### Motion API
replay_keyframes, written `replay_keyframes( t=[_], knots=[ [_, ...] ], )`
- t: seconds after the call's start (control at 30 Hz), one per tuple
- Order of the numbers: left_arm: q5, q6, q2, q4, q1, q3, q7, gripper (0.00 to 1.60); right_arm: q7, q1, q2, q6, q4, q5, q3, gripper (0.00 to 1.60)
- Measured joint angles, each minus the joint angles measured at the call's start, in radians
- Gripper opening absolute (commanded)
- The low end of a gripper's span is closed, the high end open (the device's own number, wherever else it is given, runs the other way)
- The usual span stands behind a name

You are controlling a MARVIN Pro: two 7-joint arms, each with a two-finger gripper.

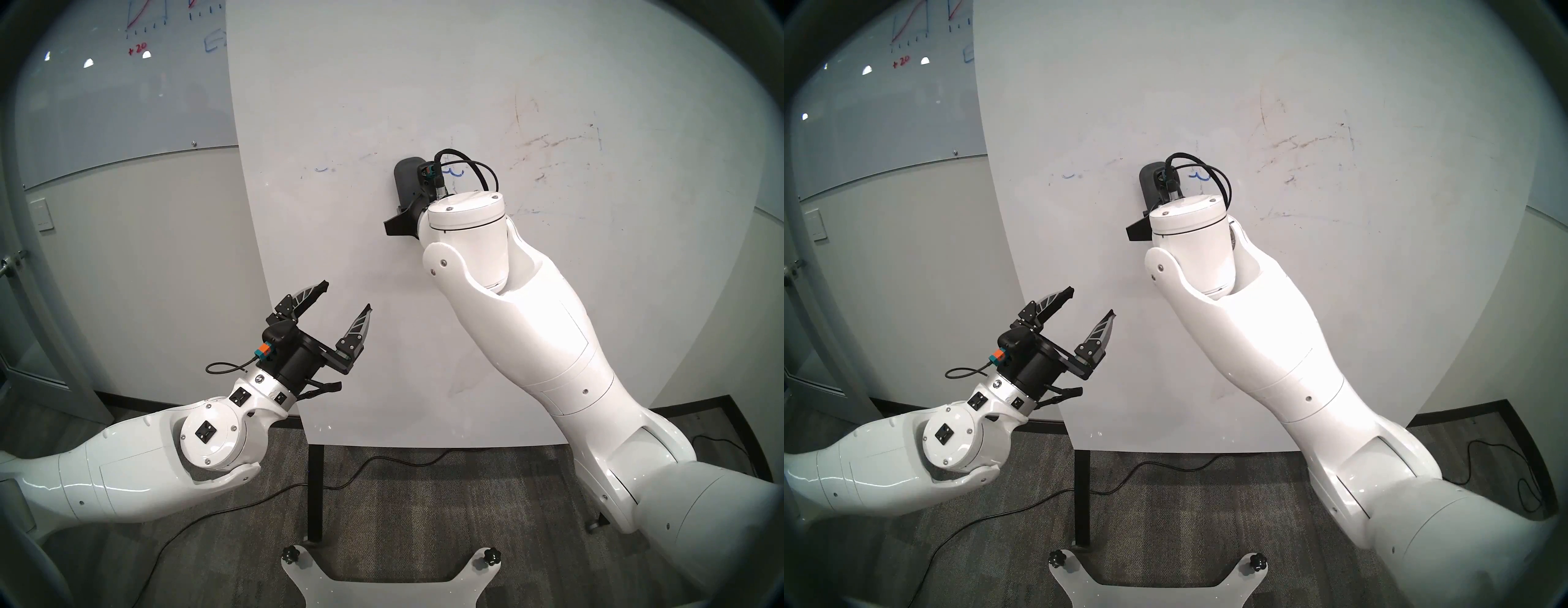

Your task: Erase all marks on the whiteboard with the eraser

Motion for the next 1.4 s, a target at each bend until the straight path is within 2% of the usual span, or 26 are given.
replay_keyframes(
  t=[1.4],
  knots=[
    [0.0, 0.0, 0.0, 0.0, -0.001, 0.001, 0.0, 1.6, 0.009, -0.001, 0.033, 0.017, -0.045, 0.028, 0.037, 0.0]
  ],
)
